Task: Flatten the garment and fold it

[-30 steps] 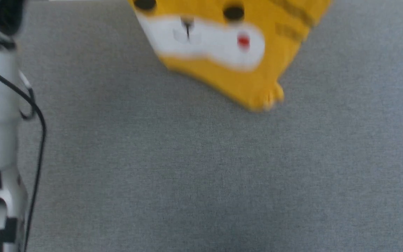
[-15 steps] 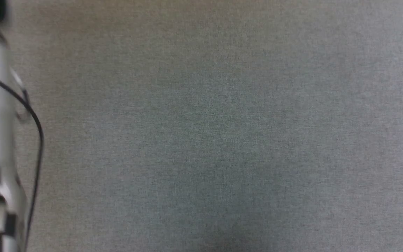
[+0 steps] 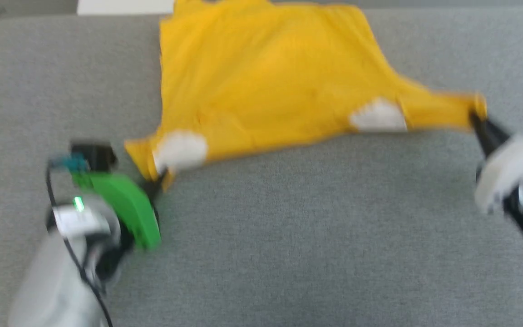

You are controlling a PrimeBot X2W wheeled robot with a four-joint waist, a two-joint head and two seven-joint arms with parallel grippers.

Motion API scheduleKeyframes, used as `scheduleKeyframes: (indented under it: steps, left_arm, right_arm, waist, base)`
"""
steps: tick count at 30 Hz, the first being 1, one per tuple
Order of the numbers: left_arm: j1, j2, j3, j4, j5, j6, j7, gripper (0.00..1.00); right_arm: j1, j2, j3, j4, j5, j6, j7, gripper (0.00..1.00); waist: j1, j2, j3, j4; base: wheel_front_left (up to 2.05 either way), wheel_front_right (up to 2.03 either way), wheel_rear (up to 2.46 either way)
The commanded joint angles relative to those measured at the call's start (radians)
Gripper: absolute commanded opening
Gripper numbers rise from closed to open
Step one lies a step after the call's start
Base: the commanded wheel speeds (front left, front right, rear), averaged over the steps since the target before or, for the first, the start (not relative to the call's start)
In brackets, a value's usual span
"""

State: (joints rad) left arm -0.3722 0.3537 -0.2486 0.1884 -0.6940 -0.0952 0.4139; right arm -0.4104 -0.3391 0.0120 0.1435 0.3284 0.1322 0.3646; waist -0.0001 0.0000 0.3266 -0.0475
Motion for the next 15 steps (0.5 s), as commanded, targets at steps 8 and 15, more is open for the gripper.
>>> scheduleKeyframes:
  steps: [8, 15]
  left_arm:
    - [0.296, 0.002, -0.005, -0.132, -0.073, 0.066, 0.061, 0.00]
    - [0.468, -0.003, 0.012, -0.184, -0.115, 0.123, 0.074, 0.00]
  right_arm:
    - [0.338, 0.095, -0.145, -0.178, -0.029, -0.002, 0.110, 0.00]
    - [0.549, 0.206, -0.232, -0.235, -0.047, -0.002, 0.253, 0.00]
  waist:
    - [0.0001, 0.0000, -0.145, 0.016]
    - [0.0001, 0.0000, -0.196, 0.025]
  base:
    - [0.00, 0.00, 0.00]
    - [0.00, 0.00, 0.00]
